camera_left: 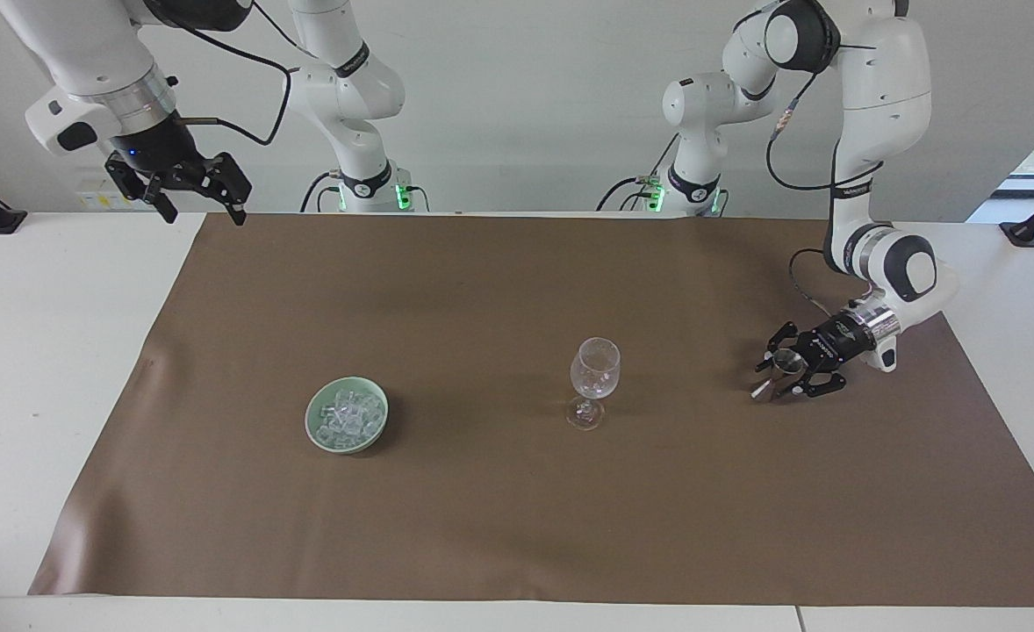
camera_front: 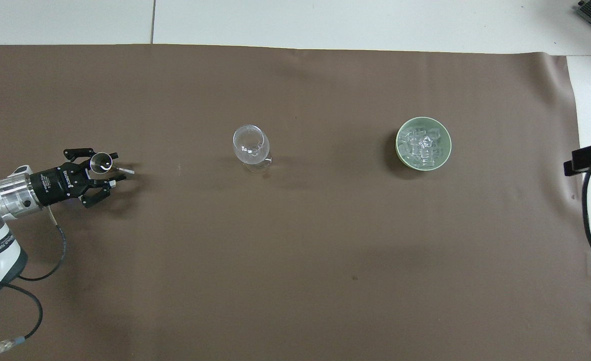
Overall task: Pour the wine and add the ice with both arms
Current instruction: 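Lift the silver cup off the mat with the left gripper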
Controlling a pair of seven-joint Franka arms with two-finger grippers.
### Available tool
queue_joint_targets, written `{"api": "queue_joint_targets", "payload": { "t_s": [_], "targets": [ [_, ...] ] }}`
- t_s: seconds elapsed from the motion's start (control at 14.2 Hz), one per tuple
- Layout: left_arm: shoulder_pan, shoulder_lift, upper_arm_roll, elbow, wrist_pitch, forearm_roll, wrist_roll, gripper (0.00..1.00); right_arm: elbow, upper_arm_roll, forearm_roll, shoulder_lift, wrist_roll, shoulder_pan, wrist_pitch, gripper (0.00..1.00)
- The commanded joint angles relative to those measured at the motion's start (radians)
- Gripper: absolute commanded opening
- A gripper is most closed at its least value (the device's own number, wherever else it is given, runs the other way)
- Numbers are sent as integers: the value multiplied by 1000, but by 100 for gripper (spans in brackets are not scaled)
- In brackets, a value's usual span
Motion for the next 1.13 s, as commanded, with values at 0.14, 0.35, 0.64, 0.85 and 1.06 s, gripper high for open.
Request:
{"api": "queue_joint_targets", "payload": {
  "t_s": [0.14,0.35,0.64,0.85,1.06],
  "targets": [
    [-18,-9,12,-23,18,-27,15,49,-5,1,-2,-7,18,0,8,100],
    [-16,-9,14,-23,18,-27,15,47,-5,1,-2,-7,18,0,8,100],
    [-15,-9,14,-23,18,-27,13,43,-5,1,-2,-7,18,0,8,100],
    [-13,-9,14,-25,18,-27,13,33,-5,1,-2,-7,18,0,8,100],
    [-12,-9,14,-25,18,-27,13,28,-5,1,-2,-7,18,0,8,100]
  ]
}}
